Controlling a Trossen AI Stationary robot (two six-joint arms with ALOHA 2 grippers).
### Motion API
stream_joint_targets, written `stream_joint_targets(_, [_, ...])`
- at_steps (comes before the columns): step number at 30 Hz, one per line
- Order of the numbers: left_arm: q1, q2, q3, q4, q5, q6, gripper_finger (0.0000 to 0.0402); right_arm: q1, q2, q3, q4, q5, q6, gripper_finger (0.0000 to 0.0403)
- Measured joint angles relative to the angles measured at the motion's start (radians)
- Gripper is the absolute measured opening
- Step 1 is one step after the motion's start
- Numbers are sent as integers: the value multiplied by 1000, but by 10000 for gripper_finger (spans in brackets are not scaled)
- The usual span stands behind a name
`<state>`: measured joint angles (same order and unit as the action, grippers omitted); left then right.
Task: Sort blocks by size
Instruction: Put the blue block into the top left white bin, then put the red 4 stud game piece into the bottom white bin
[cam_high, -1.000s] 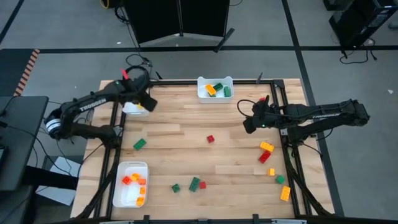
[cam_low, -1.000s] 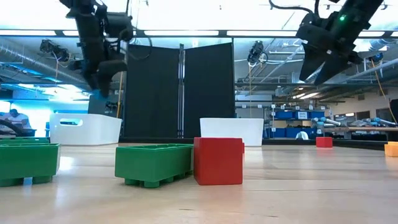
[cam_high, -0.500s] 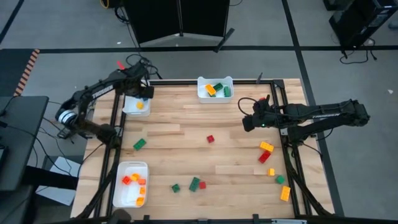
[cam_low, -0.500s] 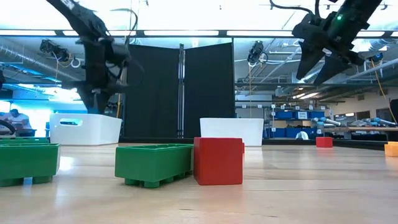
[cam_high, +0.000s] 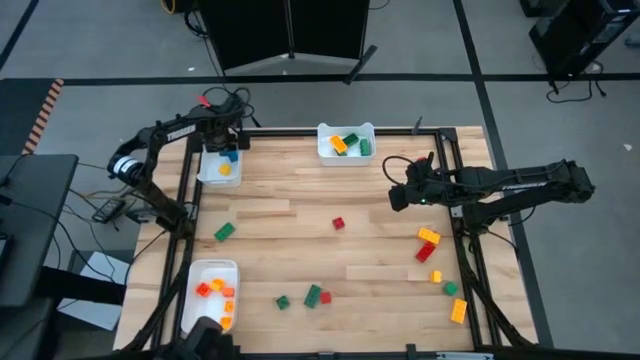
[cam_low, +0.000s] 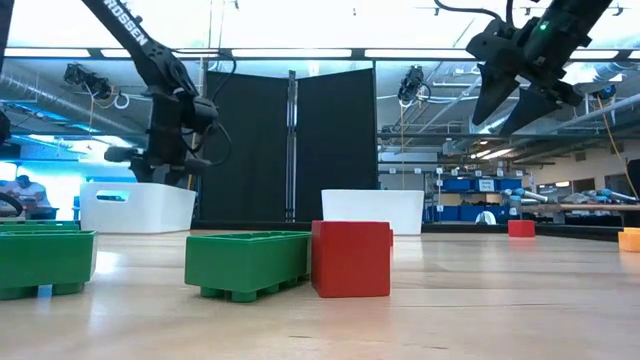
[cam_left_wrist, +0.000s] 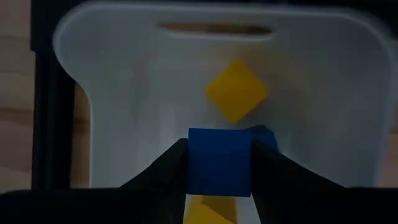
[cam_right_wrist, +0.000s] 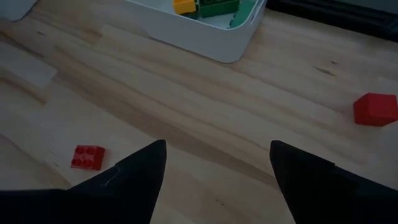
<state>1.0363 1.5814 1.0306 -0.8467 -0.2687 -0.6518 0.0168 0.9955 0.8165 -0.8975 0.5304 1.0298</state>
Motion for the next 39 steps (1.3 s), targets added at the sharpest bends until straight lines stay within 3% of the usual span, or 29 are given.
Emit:
stream_joint_targets(8, [0,38,2,-7,-8,-9,148,1,0,0,0,0,-1,296])
stream_joint_targets(23, [-1,42,1,-18,-3,2,228,1,0,0,2,0,-2,295])
stream_joint_targets(34, [-7,41,161,-230,-40,50,230,1,0,0,4,0,-1,295])
stream_joint_targets(39, [-44,21,225,-294,-59,164,230,1,0,0,4,0,-1,299])
